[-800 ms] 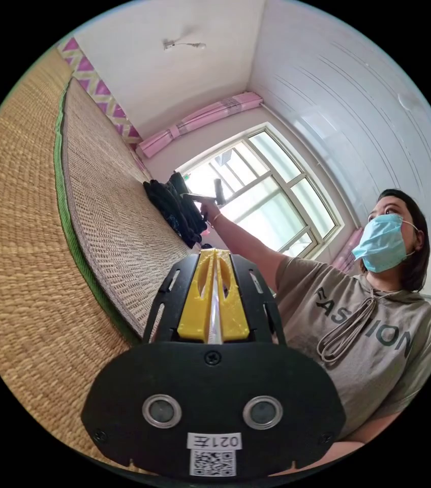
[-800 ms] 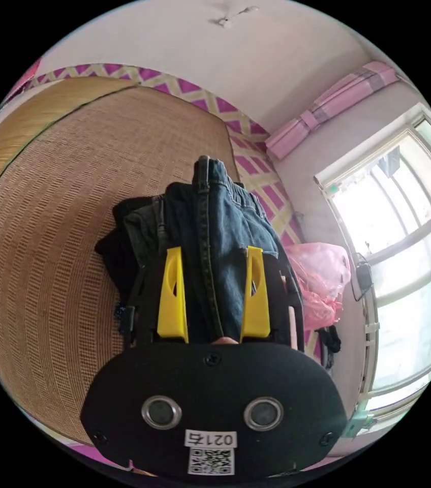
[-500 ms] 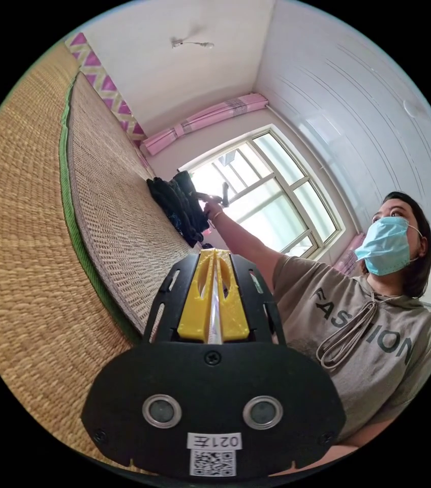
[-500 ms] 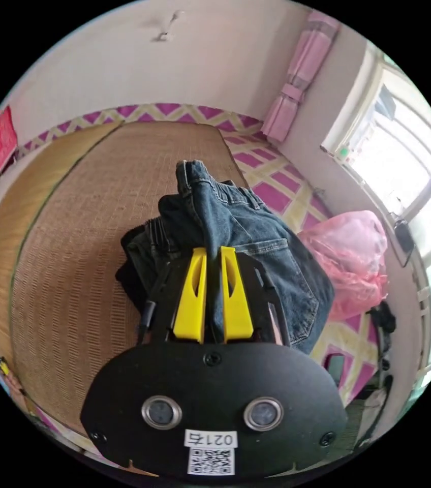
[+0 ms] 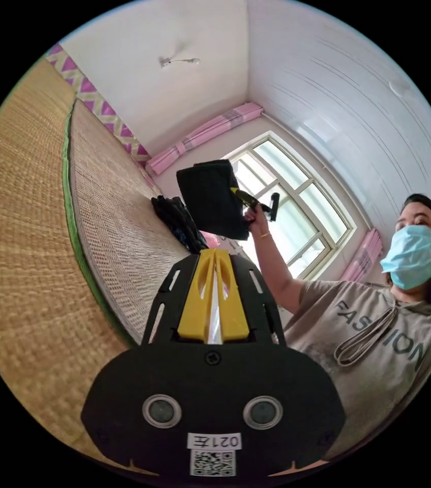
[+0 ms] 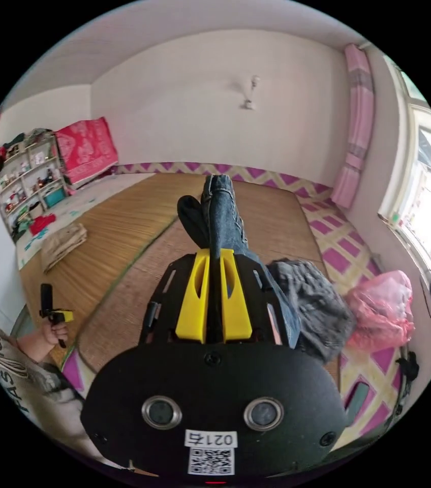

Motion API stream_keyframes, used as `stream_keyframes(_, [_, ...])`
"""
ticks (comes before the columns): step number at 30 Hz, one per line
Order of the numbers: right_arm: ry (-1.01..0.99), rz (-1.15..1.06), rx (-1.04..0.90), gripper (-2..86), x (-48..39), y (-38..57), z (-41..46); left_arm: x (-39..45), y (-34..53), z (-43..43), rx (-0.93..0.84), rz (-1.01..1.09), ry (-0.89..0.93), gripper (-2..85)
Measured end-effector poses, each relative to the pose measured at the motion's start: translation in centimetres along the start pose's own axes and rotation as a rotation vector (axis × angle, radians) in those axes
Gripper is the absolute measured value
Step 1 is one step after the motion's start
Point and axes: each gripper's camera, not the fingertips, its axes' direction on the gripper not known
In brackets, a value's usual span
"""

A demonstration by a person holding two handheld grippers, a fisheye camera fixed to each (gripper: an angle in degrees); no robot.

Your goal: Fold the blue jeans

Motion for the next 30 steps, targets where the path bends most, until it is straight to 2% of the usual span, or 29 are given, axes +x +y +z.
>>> stream_keyframes(3, [-0.133,-0.057,0.057,1.5,-7.8,-1.6,0.4,4.9,0.2,-3.3,0.095,0.023,0.051,-1.0])
stream_keyframes(5, [-0.257,-0.100,0.118,1.4,-14.3,-2.6,1.8,8.5,0.7,-6.5,0.136,0.102,-0.006,-1.0])
stream_keyframes(7, [-0.340,-0.150,0.170,1.4,-20.1,-3.0,3.4,12.3,1.9,-11.0,0.149,0.181,-0.165,-1.0])
stream_keyframes(10, [-0.448,-0.336,0.259,1.8,-32.3,-1.2,6.6,14.7,4.1,-17.0,0.200,0.187,-0.311,-1.0])
stream_keyframes(12, [-0.531,-0.447,0.199,1.8,-39.9,0.9,9.6,15.0,5.6,-20.1,0.237,0.156,-0.353,-0.9])
stream_keyframes(14, [-0.710,-0.546,-0.034,0.5,-48.7,4.4,15.1,15.0,7.3,-23.0,0.282,0.111,-0.392,-0.9])
stream_keyframes(15, [-0.752,-0.551,-0.084,0.4,-50.2,5.3,16.2,15.0,8.5,-24.6,0.315,0.086,-0.407,-0.9])
stream_keyframes(17, [-0.776,-0.505,-0.135,0.3,-52.3,7.5,17.6,15.1,10.0,-26.5,0.350,0.067,-0.423,-0.9])
stream_keyframes(21, [-0.762,-0.483,-0.018,3.7,-50.6,6.3,14.2,14.9,12.1,-29.7,0.408,0.035,-0.459,-0.9])
stream_keyframes(25, [-0.716,-0.707,-0.084,13.2,-55.4,7.0,13.5,14.2,12.7,-32.3,0.475,0.015,-0.460,-0.9])
stream_keyframes(28, [-0.688,-0.829,-0.180,13.1,-60.3,9.5,15.3,14.2,13.2,-33.6,0.546,0.008,-0.461,-0.9])
stream_keyframes(30, [-0.554,-0.869,-0.150,9.7,-62.6,11.1,16.2,14.2,13.6,-34.0,0.571,-0.003,-0.465,-0.9])
